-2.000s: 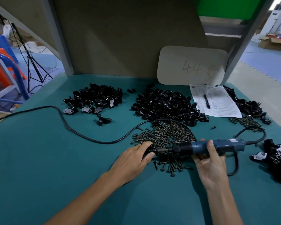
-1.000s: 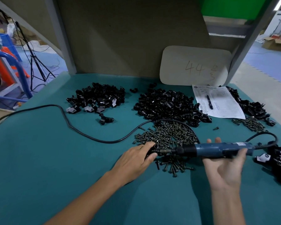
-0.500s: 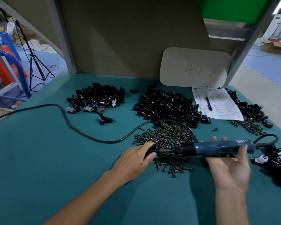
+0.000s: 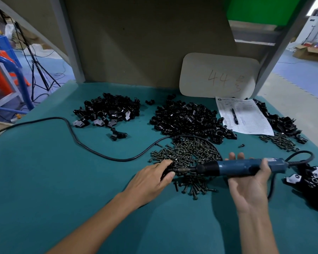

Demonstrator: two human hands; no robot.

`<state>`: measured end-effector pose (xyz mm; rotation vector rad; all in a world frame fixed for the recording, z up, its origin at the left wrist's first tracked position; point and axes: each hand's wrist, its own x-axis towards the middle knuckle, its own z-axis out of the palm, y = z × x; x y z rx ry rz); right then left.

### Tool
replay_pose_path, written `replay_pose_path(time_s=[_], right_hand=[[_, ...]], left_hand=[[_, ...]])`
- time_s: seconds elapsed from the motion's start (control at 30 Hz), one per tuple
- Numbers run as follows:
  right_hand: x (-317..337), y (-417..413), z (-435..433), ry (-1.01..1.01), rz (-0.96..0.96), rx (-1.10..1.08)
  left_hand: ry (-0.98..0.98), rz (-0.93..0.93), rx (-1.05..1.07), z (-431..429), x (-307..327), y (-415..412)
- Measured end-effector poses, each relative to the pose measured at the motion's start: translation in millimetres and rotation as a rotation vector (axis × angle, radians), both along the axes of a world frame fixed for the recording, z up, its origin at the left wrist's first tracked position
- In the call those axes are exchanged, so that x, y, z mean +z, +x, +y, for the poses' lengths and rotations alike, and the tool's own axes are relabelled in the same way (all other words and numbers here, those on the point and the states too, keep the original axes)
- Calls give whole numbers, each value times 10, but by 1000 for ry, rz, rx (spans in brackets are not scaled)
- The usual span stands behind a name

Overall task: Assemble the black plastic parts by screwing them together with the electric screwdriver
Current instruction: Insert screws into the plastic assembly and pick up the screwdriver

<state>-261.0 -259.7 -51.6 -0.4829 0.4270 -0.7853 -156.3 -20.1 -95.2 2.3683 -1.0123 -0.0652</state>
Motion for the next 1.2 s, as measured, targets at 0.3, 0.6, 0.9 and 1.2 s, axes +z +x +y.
replay_pose_path(time_s=[0.3, 0.6, 0.9, 1.2], right_hand=[[-20, -101, -174, -143, 25, 225], [-66, -120, -103, -133, 100, 197], [-74, -109, -137, -123, 105, 195], [-84, -105, -138, -97, 98, 208]], left_hand=[[-11, 9, -6, -1, -1, 11], [-6, -11, -31, 8, 5, 14], [-11, -42, -24, 5, -49, 28], [-18, -34, -23, 1, -34, 23]])
